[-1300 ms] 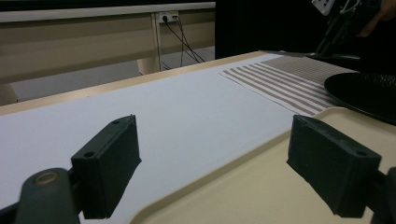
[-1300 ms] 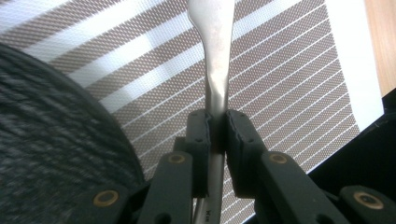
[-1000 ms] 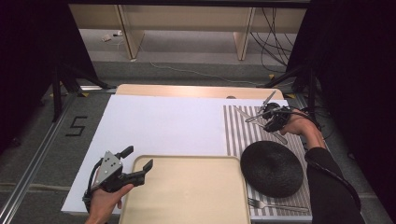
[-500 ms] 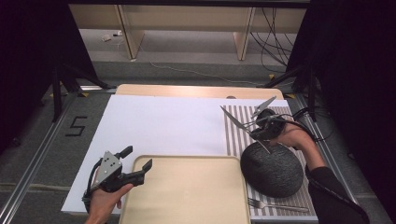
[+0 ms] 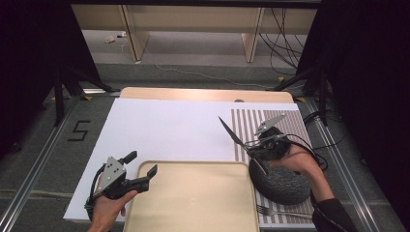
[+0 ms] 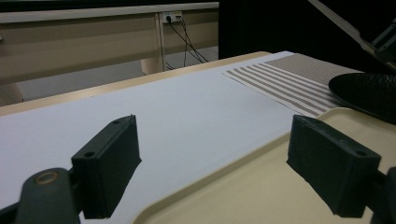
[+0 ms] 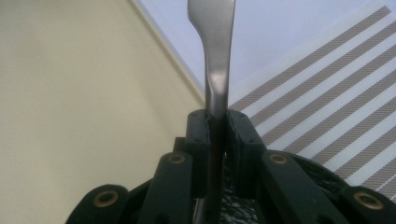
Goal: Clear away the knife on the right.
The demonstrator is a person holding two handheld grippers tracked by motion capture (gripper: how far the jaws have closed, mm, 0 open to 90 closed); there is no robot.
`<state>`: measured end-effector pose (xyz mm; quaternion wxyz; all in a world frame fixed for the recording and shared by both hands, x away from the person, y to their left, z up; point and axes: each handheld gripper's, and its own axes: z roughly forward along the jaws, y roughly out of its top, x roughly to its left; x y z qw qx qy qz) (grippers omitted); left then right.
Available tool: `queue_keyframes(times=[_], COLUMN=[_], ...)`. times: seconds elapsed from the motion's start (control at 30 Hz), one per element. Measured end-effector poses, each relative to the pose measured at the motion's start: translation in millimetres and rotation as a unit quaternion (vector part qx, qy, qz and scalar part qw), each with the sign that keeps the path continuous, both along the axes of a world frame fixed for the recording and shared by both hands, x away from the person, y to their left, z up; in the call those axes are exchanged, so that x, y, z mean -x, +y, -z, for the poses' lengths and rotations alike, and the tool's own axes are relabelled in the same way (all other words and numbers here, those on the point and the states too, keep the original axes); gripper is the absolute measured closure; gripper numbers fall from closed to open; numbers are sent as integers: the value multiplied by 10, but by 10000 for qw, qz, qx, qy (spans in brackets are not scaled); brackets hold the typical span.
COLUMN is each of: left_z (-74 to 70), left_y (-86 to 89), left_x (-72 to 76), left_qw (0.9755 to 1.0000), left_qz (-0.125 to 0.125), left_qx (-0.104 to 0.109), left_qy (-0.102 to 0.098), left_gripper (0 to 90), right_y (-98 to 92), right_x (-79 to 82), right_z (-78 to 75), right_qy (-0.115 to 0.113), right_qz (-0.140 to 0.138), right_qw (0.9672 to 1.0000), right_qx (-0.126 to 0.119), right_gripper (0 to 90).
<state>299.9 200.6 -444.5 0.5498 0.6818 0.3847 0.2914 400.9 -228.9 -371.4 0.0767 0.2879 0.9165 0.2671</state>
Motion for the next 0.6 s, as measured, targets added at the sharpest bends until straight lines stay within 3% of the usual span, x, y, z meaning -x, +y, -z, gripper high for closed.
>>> queue_keyframes(times=[0.17, 0.2, 0.27, 0.47, 0.6], left_z=[-3, -4, -3, -3, -9], left_y=[1, 2, 3, 3, -2], left_x=[3, 3, 3, 2, 5], left_qw=[10000, 10000, 10000, 10000, 10000], left_qz=[-9, -15, -14, -15, 5], left_qx=[5, 10, 7, 7, 45], left_qy=[-10, -7, -8, -13, -39], left_gripper=[166, 166, 166, 166, 166], right_y=[68, 85, 121, 223, 306], right_x=[144, 176, 232, 387, 465], right_z=[-1, -13, -11, 11, 29], right_qy=[-120, -24, -146, -124, -78], right_qz=[-33, -6, 24, -15, -64], right_qw=[9997, 9998, 9996, 9989, 9989], right_qx=[-192, -189, -260, -461, -450], right_gripper=[807, 807, 807, 806, 807])
